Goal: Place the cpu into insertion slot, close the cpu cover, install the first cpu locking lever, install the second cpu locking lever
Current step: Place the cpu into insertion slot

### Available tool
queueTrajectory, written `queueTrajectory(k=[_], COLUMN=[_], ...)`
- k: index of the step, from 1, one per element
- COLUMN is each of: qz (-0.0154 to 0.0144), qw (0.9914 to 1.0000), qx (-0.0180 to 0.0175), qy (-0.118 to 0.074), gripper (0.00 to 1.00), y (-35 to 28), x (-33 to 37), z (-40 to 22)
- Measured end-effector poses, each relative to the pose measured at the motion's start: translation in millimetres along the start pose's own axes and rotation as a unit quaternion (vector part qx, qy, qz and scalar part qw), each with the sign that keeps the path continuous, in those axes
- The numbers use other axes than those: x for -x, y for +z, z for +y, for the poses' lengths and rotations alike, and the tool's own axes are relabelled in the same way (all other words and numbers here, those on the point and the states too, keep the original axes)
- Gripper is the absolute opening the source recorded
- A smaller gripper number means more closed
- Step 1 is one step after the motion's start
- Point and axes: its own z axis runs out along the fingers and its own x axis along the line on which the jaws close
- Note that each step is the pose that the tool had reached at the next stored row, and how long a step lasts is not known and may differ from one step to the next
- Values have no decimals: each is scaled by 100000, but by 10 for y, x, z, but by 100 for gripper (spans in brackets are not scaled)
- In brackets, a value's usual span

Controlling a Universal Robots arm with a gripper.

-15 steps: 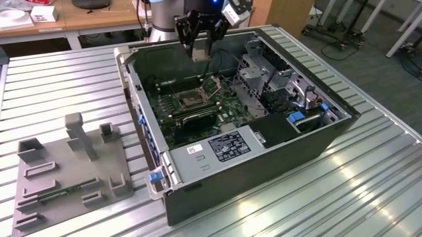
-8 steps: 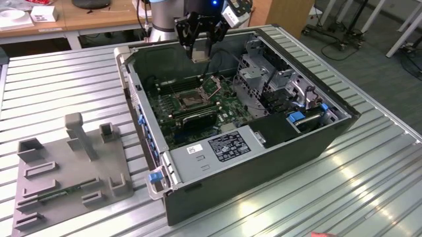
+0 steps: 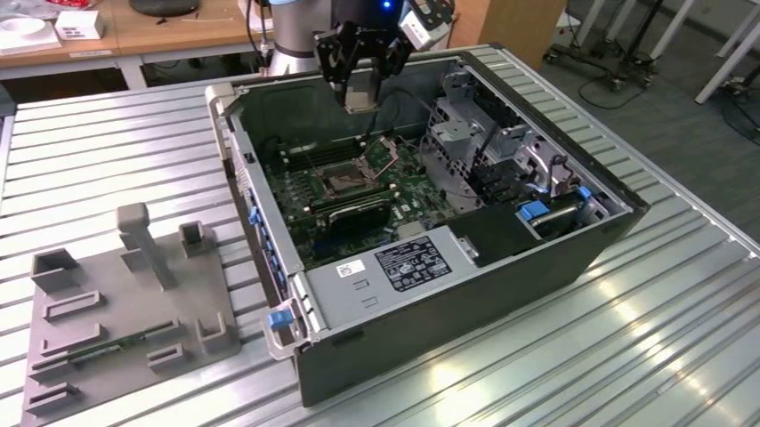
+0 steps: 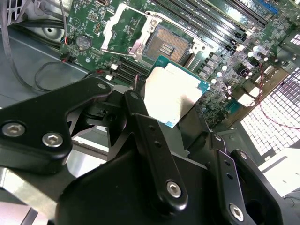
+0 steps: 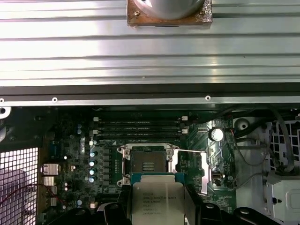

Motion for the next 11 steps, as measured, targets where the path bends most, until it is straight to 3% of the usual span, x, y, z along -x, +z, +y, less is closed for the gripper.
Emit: queueTrajectory(k=[11], qz=[517], qw=[99999], qx=[-16], qy=[-17], gripper=[54], y=[0], x=[4], z=[0])
